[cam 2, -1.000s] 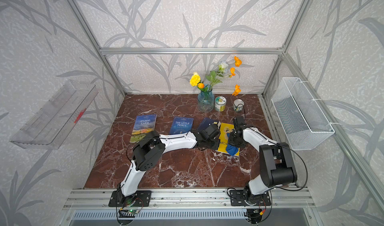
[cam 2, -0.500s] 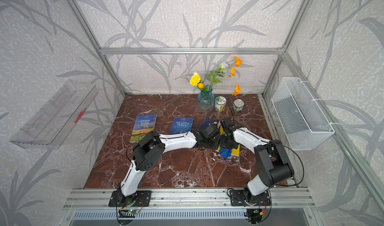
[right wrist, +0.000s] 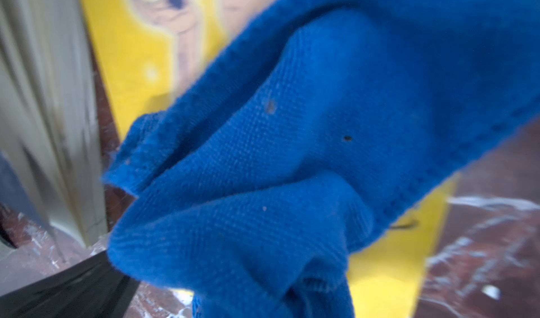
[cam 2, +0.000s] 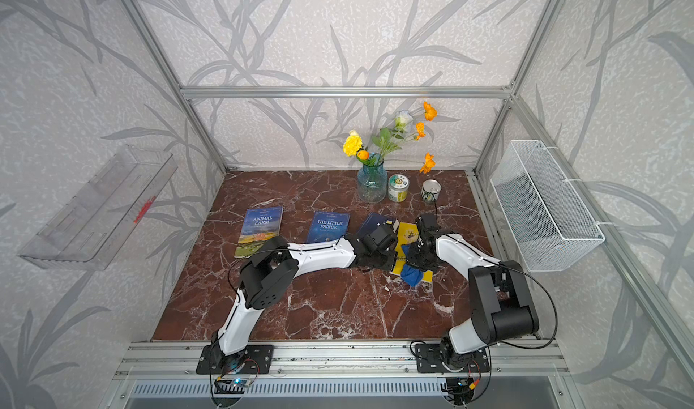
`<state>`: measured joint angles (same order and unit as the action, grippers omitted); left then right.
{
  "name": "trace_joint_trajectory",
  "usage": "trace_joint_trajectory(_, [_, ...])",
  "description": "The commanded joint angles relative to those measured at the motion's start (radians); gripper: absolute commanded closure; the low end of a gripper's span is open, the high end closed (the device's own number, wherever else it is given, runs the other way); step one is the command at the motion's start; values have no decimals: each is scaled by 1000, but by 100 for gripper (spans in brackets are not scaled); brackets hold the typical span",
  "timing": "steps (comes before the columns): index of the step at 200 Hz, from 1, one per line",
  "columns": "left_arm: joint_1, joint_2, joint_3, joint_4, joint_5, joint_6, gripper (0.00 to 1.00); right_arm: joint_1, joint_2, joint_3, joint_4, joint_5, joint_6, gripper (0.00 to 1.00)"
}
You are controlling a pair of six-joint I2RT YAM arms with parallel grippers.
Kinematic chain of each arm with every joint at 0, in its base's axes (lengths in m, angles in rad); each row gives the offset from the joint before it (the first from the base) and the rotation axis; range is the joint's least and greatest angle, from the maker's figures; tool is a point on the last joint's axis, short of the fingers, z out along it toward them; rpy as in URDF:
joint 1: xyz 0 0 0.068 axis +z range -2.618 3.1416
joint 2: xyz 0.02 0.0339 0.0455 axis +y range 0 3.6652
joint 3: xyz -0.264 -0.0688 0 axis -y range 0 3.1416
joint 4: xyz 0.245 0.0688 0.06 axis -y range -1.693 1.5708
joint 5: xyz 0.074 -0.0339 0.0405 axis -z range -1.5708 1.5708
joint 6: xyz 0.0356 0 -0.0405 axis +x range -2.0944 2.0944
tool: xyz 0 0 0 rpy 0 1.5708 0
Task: Wipe the cover of the book
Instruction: Wipe the dirt from the cover of the book.
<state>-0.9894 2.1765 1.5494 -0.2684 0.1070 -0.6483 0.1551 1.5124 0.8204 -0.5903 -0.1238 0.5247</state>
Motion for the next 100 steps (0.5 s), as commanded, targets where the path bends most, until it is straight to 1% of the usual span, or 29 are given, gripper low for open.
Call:
trace_joint_trajectory(1, [-3,16,-13,-77,-8,9,98,-33,70,-9,-98,94,-35,95])
trace_joint_trajectory(30, [-3,17,-12,-76,-4,8,98,-59,188,142,-108,102,-48,95])
trace_joint_trajectory(57, [-3,21,-12,-74,-3,7,98,-81,372,339,-158,138,-68,95])
trace_joint_trajectory(76, [-3,24,-11,-74,-3,6,98,-88,471,462,-205,168,-82,95])
trace_joint_trajectory(88, [-3,22,-10,-76,-5,9,98,-86,500,490,-213,166,-80,95])
trace_joint_trajectory(100, [-3,20,-12,-75,-10,8,98,-79,499,478,-204,140,-78,95])
